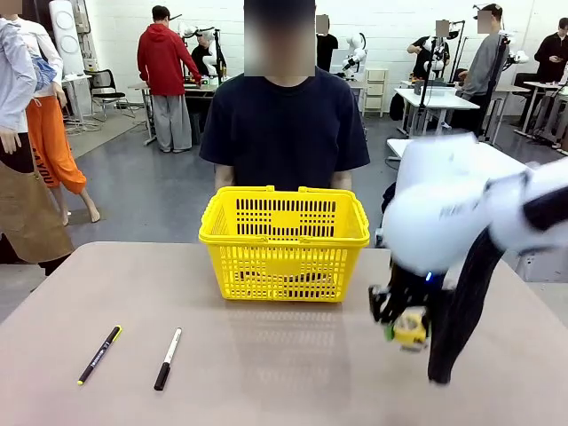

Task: Place the items the person wants into the basket.
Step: Pick up the item the person points to and place it in the Market Basket.

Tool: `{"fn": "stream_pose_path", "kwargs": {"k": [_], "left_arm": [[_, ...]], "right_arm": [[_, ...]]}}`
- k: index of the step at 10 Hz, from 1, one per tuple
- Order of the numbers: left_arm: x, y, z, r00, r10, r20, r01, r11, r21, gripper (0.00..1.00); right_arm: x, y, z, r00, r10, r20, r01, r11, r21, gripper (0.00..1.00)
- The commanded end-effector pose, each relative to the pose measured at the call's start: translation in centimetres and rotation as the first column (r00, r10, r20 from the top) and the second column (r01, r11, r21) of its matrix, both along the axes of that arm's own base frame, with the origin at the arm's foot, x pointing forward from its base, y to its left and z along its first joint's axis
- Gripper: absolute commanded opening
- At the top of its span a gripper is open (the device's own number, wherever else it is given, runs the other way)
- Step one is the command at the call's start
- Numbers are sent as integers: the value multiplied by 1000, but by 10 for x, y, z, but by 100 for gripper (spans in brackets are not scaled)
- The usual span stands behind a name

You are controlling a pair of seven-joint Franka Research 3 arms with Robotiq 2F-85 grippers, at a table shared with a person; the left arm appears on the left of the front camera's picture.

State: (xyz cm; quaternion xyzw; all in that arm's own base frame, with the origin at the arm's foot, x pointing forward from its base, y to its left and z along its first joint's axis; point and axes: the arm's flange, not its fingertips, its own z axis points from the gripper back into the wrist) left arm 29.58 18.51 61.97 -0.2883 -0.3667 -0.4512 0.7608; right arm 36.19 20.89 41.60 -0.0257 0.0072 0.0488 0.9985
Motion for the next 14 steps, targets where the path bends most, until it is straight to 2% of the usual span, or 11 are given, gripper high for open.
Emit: {"fn": "stream_pose_path", "kwargs": {"k": [1,4,6,7,9,11,12,14], "left_arm": [[-1,0,-1,1000,-13,23,13,1000,-12,100],[-1,0,-1,1000,-13,23,13,1000,-12,100],[-1,0,-1,1000,-13,23,13,1000,-12,100],[-1,0,-1,1000,-13,23,13,1000,-12,100],[-1,0,-1,1000,-13,23,13,1000,-12,100],[-1,0,-1,1000,-13,23,13,1000,-12,100],[-1,0,-1,1000,-13,23,13,1000,-12,100],[-1,0,-1,1000,-13,23,13,1000,-12,100]], "right_arm": [[-4,-5,91,998,58,-17,-58,998,7,0],[-28,16,200,992,94,89,-97,995,29,0],[-52,36,264,984,100,150,-105,994,27,0],[-62,44,285,982,108,155,-115,993,35,0],[-63,53,302,986,75,152,-82,996,37,0],[-54,54,306,989,29,144,-37,998,52,0],[-71,50,306,979,97,180,-105,994,31,0],[-71,50,306,979,97,180,-105,994,31,0]]}}
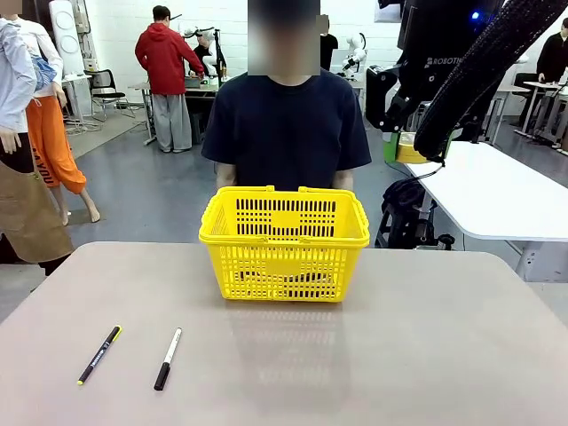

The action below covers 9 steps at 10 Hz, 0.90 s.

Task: Place the items the person wants into the basket.
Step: Pick up the item the person points to and place it in the Market Basket.

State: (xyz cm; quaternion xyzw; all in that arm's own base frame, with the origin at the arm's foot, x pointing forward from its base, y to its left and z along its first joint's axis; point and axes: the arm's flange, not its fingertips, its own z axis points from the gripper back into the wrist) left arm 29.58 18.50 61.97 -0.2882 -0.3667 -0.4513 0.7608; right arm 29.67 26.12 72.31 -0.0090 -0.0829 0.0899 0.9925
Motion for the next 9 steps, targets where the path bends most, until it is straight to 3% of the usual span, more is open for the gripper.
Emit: {"fn": "stream_pose_path", "kwargs": {"k": [1,4,5,7,8,9], "left_arm": [[-1,0,-1,1000,-13,23,13,1000,-12,100],[-1,0,-1,1000,-13,23,13,1000,-12,100],[-1,0,-1,1000,-13,23,13,1000,-12,100],[-1,0,-1,1000,-13,23,13,1000,-12,100],[-1,0,-1,1000,-13,23,13,1000,-12,100],[-1,0,-1,1000,-13,23,13,1000,-12,100]], "right_arm": [[-6,-2,-1,1000,14,3,-14,1000,-4,0],[-6,-2,-1,1000,14,3,-14,1000,-4,0],[-4,1,2,1000,4,8,-4,1000,0,64],[134,29,12,975,179,-134,-180,984,2,64],[191,47,0,965,223,-139,-227,974,-9,64],[229,69,-21,954,269,-132,-276,961,-35,64]]}}
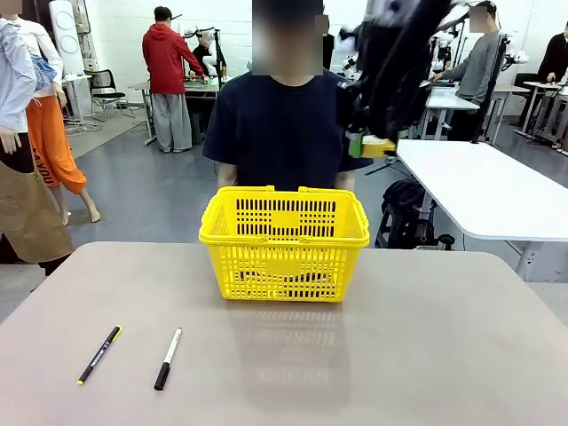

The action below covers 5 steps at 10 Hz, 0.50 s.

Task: Place the items the person wants into the basket.
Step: Pick up the item the person points to and place it in the Market Basket.

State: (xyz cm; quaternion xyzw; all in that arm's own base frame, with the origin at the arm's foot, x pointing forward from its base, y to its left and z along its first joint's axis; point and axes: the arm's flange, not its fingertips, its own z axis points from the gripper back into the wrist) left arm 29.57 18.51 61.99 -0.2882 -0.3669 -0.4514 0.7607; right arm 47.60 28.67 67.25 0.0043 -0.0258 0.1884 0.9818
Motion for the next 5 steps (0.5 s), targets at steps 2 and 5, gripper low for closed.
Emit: {"fn": "stream_pose_path", "kwargs": {"k": [2,5], "left_arm": [[-1,0,-1,1000,-13,22,13,1000,-12,100],[-1,0,-1,1000,-13,22,13,1000,-12,100]], "right_arm": [[77,68,-2,983,181,2,-181,983,12,64],[75,75,-21,968,247,35,-249,967,54,64]]}}
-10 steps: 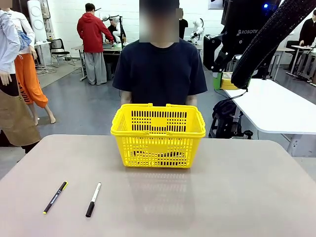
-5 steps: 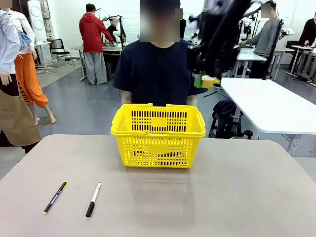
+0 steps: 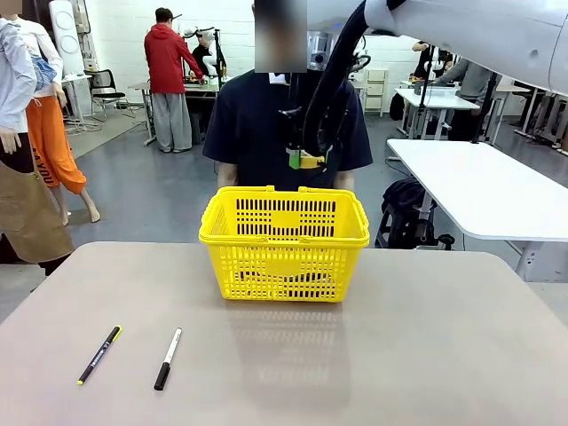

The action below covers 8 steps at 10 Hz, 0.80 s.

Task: Place the items the person wants into the basket.
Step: Pick up the item the person points to and place it in the Market Basket.

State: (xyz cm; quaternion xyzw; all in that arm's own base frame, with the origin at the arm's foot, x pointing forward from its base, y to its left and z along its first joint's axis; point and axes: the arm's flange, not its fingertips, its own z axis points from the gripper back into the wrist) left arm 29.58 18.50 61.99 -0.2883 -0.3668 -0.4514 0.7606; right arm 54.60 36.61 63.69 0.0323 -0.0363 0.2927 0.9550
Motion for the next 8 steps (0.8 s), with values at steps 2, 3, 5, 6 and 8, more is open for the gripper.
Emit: {"fn": "stream_pose_path", "kwargs": {"k": [2,3,5,6,8], "left_arm": [[-1,0,-1,1000,-12,22,13,1000,-12,100],[-1,0,-1,1000,-12,22,13,1000,-12,100],[-1,0,-1,1000,-12,22,13,1000,-12,100],[-1,0,-1,1000,-12,22,13,1000,-12,100],[-1,0,-1,1000,-12,22,13,1000,-12,100]], "right_arm": [[1,2,8,994,96,54,-97,995,24,64],[0,6,6,992,117,43,-117,993,15,64],[-1,3,9,997,75,34,-75,997,16,64],[-1,3,9,997,75,34,-75,997,16,64],[-1,3,9,997,75,34,-75,997,16,64]]}}
